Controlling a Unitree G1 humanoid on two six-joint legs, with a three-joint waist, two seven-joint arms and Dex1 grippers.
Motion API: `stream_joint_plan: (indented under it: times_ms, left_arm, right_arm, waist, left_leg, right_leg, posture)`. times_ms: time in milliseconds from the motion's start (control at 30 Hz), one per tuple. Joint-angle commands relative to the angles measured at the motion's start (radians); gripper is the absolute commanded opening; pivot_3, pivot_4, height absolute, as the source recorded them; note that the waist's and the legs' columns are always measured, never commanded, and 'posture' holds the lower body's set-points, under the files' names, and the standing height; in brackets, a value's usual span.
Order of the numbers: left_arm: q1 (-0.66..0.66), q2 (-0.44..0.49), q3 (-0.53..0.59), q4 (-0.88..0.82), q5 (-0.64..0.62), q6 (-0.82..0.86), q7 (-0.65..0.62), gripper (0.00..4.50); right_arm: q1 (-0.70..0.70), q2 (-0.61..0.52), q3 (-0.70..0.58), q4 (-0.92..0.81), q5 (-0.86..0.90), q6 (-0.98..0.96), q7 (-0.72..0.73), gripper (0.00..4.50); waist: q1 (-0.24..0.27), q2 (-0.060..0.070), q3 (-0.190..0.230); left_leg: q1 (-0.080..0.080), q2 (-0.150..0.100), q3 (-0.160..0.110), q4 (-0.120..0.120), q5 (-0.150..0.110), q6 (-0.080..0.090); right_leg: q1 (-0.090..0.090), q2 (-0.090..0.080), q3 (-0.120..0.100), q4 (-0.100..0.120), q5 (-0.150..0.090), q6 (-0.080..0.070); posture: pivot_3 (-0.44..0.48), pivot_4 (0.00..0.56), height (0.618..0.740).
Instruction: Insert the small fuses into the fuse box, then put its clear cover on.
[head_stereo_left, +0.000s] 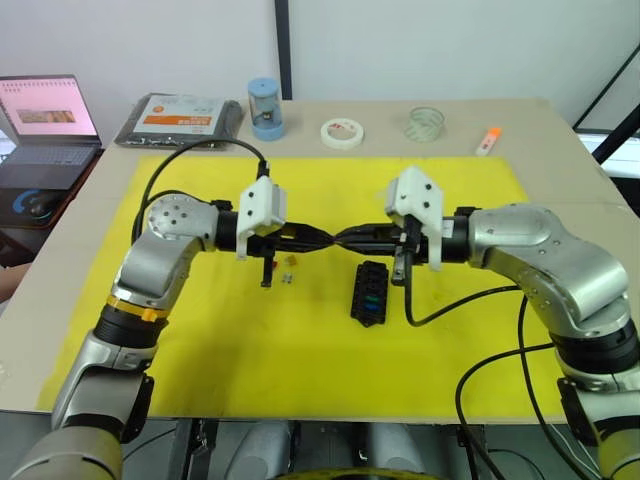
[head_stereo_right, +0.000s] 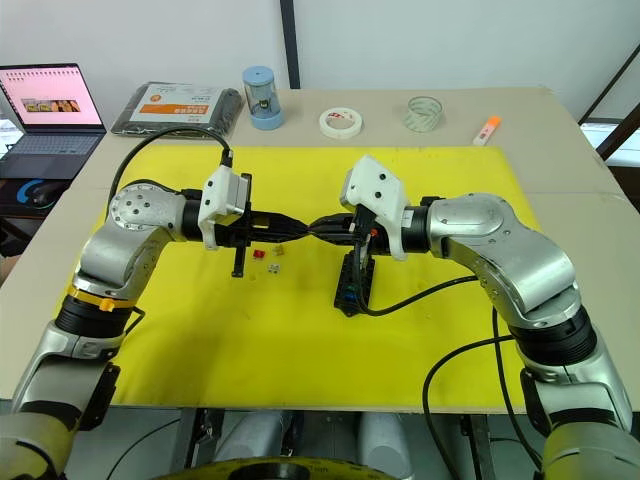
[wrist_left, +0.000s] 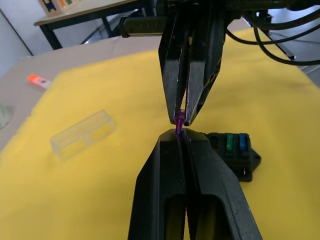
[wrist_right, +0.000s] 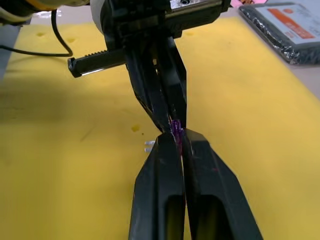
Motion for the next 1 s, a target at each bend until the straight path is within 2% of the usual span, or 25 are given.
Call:
stream_joint_plan:
  times_ms: [33,133,233,367,500,600,767,1000]
  left_arm:
    - [-0.03,-0.006,0.01,-0.054,-0.021,0.01,0.011,0.0]
    - [-0.027,-0.005,0.011,-0.066,-0.023,0.017,0.014,0.0]
    - [-0.015,-0.002,0.014,-0.074,-0.03,0.028,0.013,0.68]
    - [0.017,0.011,0.01,-0.068,-0.022,-0.011,-0.006,2.07]
    - [0.103,0.004,0.0,-0.075,-0.02,-0.048,-0.006,3.45]
    - [0.17,-0.012,-0.02,-0.082,-0.008,-0.087,-0.005,4.44]
    - [0.228,-0.047,-0.069,-0.033,0.049,-0.185,0.001,4.48]
    - [0.214,-0.118,-0.101,0.06,0.094,-0.241,0.029,4.48]
  right_arm:
    - [-0.008,-0.006,-0.014,-0.017,-0.003,-0.011,0.008,0.05]
    - [-0.01,-0.007,-0.02,-0.013,-0.001,-0.01,0.012,0.05]
    - [-0.015,-0.016,-0.027,-0.015,0.007,-0.001,0.022,0.0]
    - [-0.019,-0.043,-0.022,-0.032,0.009,0.024,0.039,0.0]
    - [-0.01,-0.17,0.02,-0.116,0.0,0.116,0.075,0.0]
    - [0.002,-0.225,0.04,-0.181,-0.001,0.169,0.065,0.0]
    - [0.015,-0.252,0.077,-0.202,-0.034,0.194,0.039,0.0]
    - [0.018,-0.261,0.133,-0.18,-0.103,0.169,0.034,0.0]
  waist:
    - [0.0,0.0,0.0]
    - [-0.001,0.0,0.0]
    - [0.0,0.0,0.0]
    - [0.0,0.0,0.0]
    - [0.0,0.0,0.0]
    - [0.001,0.0,0.0]
    - [0.002,0.0,0.0]
    - [0.0,0.0,0.0]
  left_leg:
    - [0.0,0.0,0.0,0.0,0.0,0.0]
    - [0.0,0.0,0.0,0.0,0.0,0.0]
    - [0.0,0.0,0.0,0.0,0.0,0.0]
    - [0.0,0.0,0.0,0.0,0.0,0.0]
    - [0.0,0.0,0.0,0.0,0.0,0.0]
    - [0.0,0.0,0.0,0.0,0.0,0.0]
    - [0.0,0.0,0.0,0.0,0.0,0.001]
    - [0.0,0.0,0.0,0.0,-0.001,0.001]
  right_leg:
    - [0.0,0.0,0.0,0.0,0.0,0.0]
    - [0.0,0.0,0.0,0.0,0.0,0.0]
    - [0.0,0.0,0.0,0.0,0.0,0.0]
    - [0.0,0.0,0.0,0.0,0.0,0.0]
    - [0.0,0.0,0.0,0.0,0.0,0.0]
    - [0.0,0.0,0.0,0.0,0.0,0.0]
    - [0.001,-0.001,0.001,-0.001,0.0,0.0]
    - [0.001,-0.001,0.0,-0.001,0.0,0.0]
  posture:
    - [0.0,0.15,0.74]
    - [0.0,0.15,0.74]
    - [0.0,0.15,0.74]
    - [0.0,0.15,0.74]
    - [0.0,0.15,0.74]
    - [0.0,0.15,0.74]
    - [0.0,0.15,0.74]
    - [0.0,0.15,0.74]
